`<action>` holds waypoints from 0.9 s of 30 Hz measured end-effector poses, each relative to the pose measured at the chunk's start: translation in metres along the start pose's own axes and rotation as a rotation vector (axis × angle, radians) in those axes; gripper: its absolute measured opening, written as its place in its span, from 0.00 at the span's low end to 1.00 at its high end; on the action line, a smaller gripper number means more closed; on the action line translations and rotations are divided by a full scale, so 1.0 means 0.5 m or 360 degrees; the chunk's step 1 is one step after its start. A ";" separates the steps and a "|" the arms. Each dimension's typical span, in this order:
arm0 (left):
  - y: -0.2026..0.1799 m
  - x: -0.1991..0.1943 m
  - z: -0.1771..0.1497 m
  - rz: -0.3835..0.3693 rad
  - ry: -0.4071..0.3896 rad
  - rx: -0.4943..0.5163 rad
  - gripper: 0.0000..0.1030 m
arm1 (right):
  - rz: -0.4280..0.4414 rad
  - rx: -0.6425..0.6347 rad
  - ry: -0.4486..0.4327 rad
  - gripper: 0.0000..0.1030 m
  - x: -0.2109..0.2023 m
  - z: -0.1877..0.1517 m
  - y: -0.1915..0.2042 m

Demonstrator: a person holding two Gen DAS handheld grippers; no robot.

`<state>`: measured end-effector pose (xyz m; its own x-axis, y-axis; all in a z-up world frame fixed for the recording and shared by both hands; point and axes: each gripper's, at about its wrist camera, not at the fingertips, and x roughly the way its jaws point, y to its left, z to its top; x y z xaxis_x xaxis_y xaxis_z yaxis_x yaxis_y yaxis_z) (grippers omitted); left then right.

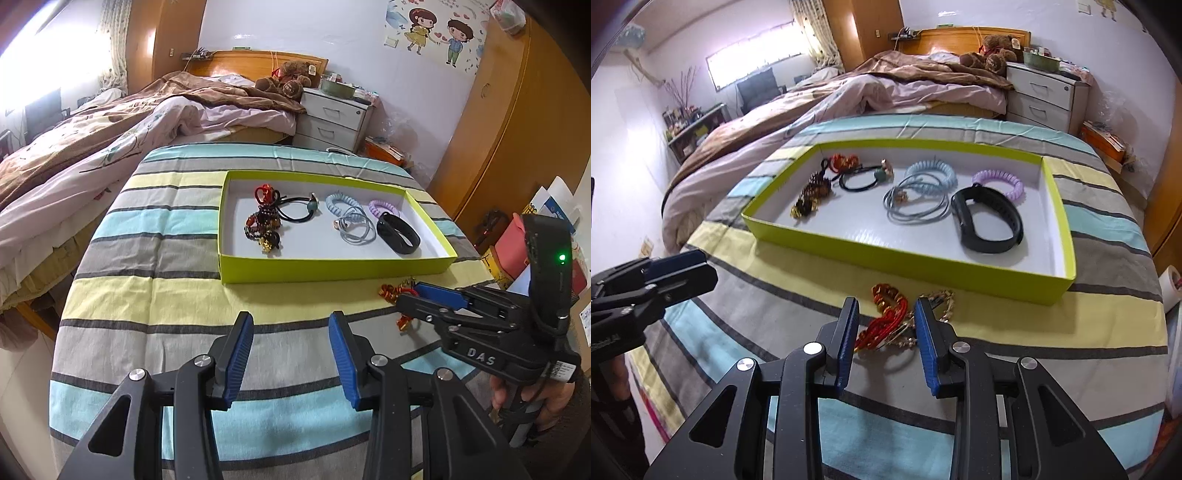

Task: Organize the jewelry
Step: 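Move back to the pile and grasp the red tassel ornament with the right tool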

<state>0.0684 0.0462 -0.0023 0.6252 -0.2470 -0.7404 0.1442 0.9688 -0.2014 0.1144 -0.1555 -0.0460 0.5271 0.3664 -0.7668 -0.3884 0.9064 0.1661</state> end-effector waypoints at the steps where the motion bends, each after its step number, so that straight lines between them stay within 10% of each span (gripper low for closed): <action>1: 0.002 0.000 -0.002 -0.0007 0.0002 -0.0004 0.41 | -0.0008 -0.0007 0.0008 0.31 0.003 -0.003 0.003; 27: 0.009 -0.004 -0.017 -0.0010 0.0014 -0.0041 0.41 | -0.0160 -0.0172 -0.0055 0.09 -0.019 -0.011 0.050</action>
<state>0.0613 0.0512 -0.0070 0.6175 -0.2536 -0.7446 0.1284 0.9664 -0.2226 0.0957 -0.1374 -0.0381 0.5925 0.2837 -0.7540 -0.4107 0.9116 0.0202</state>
